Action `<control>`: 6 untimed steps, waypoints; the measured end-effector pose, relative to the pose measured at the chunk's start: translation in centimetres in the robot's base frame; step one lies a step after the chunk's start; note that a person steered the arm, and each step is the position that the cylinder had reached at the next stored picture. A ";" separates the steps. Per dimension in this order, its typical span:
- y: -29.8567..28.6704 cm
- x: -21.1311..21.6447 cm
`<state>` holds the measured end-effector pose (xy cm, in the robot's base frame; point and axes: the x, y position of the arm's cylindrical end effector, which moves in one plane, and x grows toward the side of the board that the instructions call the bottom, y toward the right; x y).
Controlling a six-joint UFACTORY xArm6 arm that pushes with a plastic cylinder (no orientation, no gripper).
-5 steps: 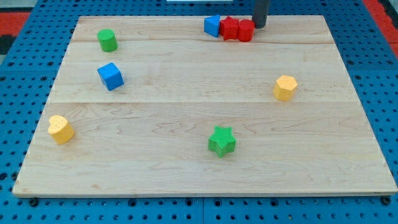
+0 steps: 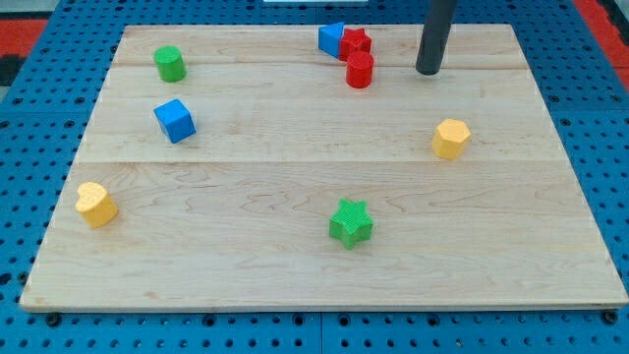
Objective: Push the red star away from the red circle
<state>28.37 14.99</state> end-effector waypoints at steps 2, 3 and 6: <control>-2.4 -0.8; -3.4 -2.1; -8.2 -5.0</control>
